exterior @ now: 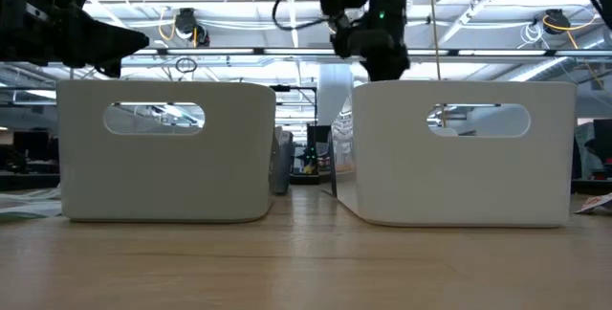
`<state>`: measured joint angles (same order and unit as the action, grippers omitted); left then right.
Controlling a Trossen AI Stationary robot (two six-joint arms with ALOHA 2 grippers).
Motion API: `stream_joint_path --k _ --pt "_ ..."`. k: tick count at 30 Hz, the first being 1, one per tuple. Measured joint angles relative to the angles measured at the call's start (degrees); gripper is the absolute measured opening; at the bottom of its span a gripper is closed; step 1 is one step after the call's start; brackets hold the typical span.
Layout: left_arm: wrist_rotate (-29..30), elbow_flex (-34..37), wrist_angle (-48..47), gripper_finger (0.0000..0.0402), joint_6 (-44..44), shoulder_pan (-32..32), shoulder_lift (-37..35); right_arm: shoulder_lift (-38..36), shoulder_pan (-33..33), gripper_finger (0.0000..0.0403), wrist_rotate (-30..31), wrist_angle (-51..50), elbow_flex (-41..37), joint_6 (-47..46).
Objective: Pick & Place First Aid Supplies
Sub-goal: Put the blue pad into the right black bin
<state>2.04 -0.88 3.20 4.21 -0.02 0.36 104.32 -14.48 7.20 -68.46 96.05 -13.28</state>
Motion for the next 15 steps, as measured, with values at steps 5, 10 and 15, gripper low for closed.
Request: stream_joint_path --k 5,10,15 --pt "0.0 0.0 0.0 0.0047 0.0 0.0 0.0 2.64 1.4 0.0 -2.59 5.28 -2.47 0.09" --pt "0.0 0.0 0.0 0.0047 0.0 0.0 0.0 5.54 2.56 0.0 -6.63 8.08 -5.34 0.62" --pt "0.0 0.02 0.0 0.0047 0.0 0.01 0.0 6.72 2.6 0.0026 -8.81 10.67 -7.8 1.06"
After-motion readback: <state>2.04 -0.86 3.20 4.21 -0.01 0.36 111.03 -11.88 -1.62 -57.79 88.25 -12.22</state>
